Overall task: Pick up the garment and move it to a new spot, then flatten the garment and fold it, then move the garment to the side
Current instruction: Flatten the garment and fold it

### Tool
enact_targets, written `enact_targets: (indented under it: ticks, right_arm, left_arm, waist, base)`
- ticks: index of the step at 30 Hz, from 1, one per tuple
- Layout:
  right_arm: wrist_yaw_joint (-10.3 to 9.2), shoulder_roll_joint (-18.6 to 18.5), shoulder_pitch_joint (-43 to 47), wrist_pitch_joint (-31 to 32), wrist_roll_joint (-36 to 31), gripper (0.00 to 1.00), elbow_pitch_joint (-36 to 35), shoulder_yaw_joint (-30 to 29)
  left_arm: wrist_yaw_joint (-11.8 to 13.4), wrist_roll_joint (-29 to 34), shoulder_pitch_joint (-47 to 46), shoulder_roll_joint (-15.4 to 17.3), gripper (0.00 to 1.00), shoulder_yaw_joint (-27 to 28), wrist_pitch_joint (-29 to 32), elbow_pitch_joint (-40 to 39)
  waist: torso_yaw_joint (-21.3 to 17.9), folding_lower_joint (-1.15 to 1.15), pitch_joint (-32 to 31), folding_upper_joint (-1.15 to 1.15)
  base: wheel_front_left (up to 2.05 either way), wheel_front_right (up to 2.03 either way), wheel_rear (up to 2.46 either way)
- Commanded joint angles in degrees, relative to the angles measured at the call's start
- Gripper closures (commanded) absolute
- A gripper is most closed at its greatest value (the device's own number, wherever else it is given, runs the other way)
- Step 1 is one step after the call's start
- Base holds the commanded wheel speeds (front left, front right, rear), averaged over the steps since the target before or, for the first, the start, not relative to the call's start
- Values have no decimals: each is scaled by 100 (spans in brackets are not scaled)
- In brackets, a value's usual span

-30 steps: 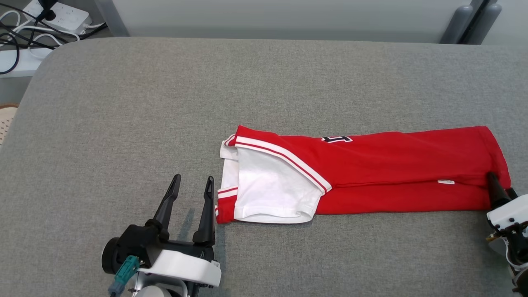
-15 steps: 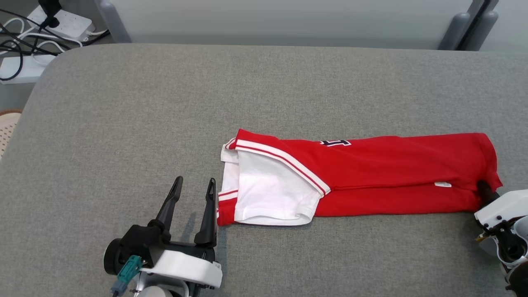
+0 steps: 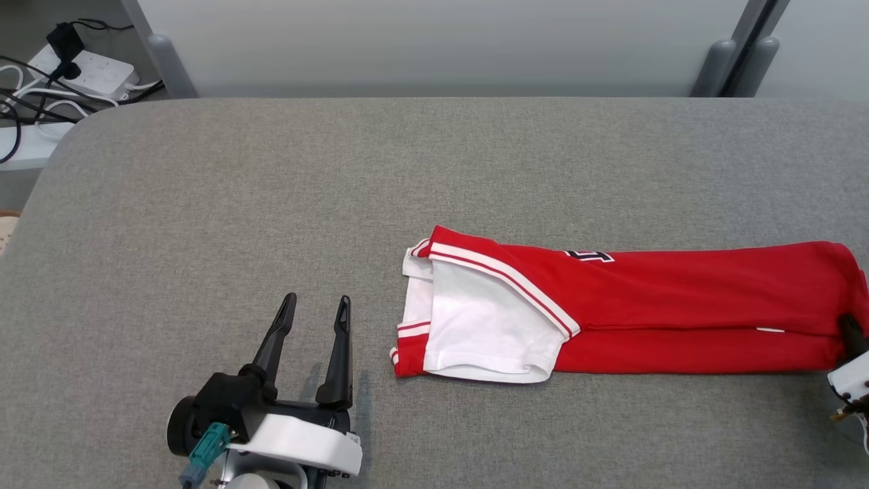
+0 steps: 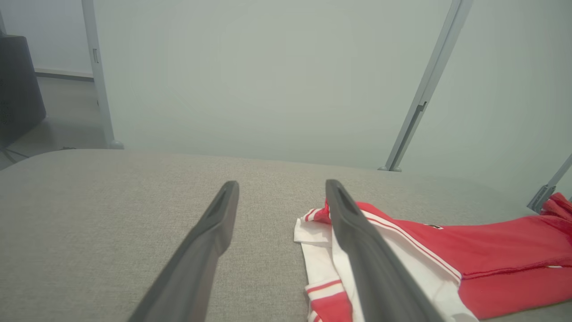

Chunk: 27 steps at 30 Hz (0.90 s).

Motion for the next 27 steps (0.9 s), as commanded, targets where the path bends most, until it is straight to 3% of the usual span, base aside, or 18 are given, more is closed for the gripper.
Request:
enact_targets:
  ticks: [1,8,15,27]
  right_arm:
    - [8,-180,72,-105,81,100,-193,150]
    - [8,-114,264,-2,604,100,-1172,129]
    - [8,-71,476,-92,479,100,-2009,402]
    - [8,685,174,3,-98,100,-2502,952]
  left_arm:
    - [-2,-65,-134,12,0,192,-58,-143]
    - [17,-123,-84,12,0,185,-58,-122]
    - [47,-153,47,12,0,202,-58,-132]
    - [77,-202,142,12,0,135,-58,-186]
  waist:
    - [-22,0,-19,0]
    - [-5,0,-226,0]
    - [63,0,-424,0]
    - [530,0,-515,0]
  base:
    - [0,0,0]
    - [0,0,0]
    - [0,0,0]
    - [0,0,0]
